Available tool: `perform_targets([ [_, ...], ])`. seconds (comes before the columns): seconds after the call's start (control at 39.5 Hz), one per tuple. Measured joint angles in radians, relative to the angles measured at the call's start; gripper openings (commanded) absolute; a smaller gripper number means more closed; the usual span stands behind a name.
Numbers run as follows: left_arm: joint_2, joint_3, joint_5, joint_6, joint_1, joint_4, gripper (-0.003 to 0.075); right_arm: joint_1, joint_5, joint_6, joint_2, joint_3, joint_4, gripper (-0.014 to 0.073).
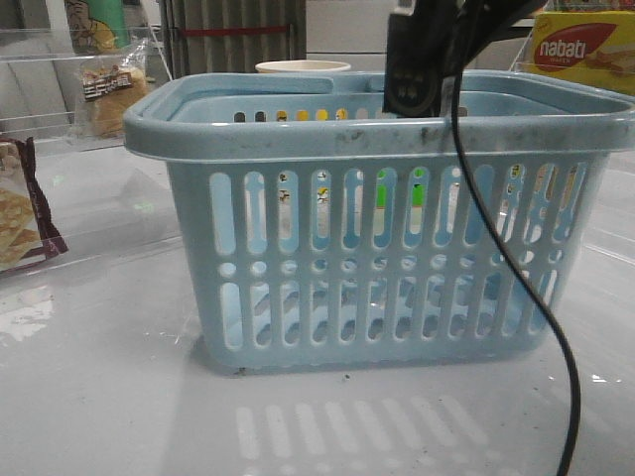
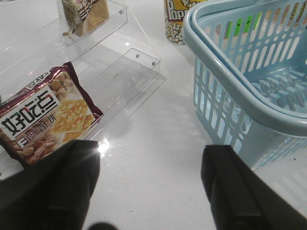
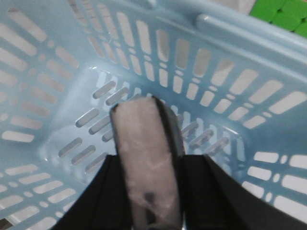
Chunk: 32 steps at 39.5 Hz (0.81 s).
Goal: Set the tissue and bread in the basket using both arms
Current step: 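Lower the tissue pack into the basket and open the right gripper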
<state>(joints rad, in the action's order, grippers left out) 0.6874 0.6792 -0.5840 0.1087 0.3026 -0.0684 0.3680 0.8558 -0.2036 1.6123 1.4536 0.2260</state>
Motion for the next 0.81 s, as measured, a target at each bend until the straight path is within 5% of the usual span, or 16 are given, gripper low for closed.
perform_targets([
  [0.1,0.000,0.000,0.000,0.000,0.000,0.000,0.0507,0.009,-0.016,-0.002,0.000,-0.015,0.000,0.0630],
  [0.43,0.000,0.000,0.000,0.000,0.000,0.000,0.0507,0.011,-0.070,-0.034,-0.209,-0.087,-0.002,0.0570],
  [0.81,0.000,0.000,0.002,0.000,0.000,0.000,0.0566,0.011,-0.190,-0.044,-0.726,-0.508,-0.033,0.0570],
])
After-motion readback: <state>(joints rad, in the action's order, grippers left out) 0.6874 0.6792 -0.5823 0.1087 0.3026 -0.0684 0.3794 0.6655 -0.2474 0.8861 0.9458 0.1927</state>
